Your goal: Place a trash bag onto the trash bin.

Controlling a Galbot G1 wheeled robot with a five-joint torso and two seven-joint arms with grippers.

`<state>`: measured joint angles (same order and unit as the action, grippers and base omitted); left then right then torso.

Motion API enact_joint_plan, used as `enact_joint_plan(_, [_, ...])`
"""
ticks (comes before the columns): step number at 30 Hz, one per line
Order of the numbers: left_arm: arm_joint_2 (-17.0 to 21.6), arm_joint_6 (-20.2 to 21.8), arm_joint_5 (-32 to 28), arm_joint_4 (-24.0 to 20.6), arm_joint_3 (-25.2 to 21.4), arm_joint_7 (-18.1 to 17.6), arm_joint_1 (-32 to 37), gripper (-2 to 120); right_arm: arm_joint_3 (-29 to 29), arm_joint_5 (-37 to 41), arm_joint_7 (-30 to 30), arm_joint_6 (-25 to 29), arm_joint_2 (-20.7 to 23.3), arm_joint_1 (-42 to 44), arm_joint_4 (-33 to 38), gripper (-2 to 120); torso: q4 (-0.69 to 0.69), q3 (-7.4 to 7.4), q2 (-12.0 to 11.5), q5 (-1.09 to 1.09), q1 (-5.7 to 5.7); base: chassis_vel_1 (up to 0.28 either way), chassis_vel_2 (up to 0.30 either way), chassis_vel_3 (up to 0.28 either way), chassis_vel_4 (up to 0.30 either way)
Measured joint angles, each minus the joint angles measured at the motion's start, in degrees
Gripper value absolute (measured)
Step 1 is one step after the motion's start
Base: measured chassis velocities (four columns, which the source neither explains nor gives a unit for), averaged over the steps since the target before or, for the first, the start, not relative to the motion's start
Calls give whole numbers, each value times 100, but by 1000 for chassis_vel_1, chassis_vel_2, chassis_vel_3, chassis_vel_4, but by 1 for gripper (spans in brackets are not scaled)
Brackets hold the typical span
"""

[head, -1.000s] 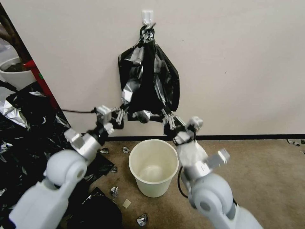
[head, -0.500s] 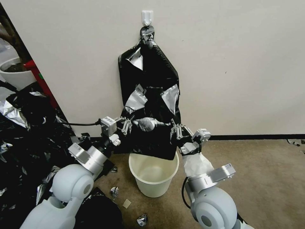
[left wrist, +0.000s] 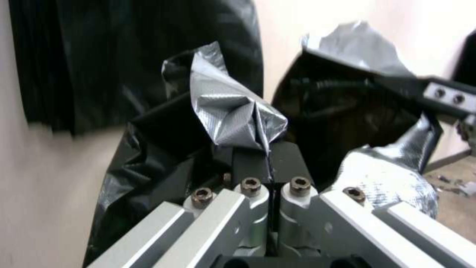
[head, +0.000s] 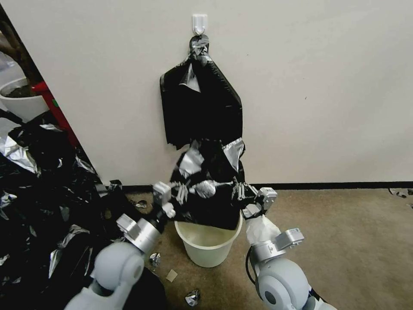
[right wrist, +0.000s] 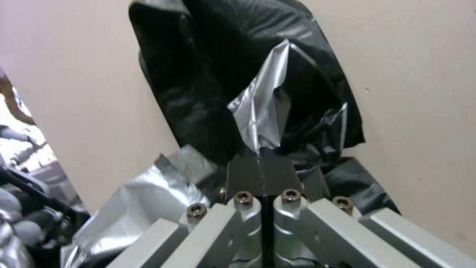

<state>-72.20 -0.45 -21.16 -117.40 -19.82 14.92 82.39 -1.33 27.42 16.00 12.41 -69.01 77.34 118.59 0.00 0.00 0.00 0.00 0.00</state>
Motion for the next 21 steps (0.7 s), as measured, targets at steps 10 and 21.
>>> enact_joint_plan(10, [-214,234,371,228,295,-561,306,0,139,-388,777,-486,20,136,-333,0,0,0,0,1,0,0,0,0,0])
enact_joint_plan(21, [742,2326,-526,-626,1036,-2971,89,0,497,905,2906,-1895,485,322,674,0,0,0,0,-1,0,0,0,0,0])
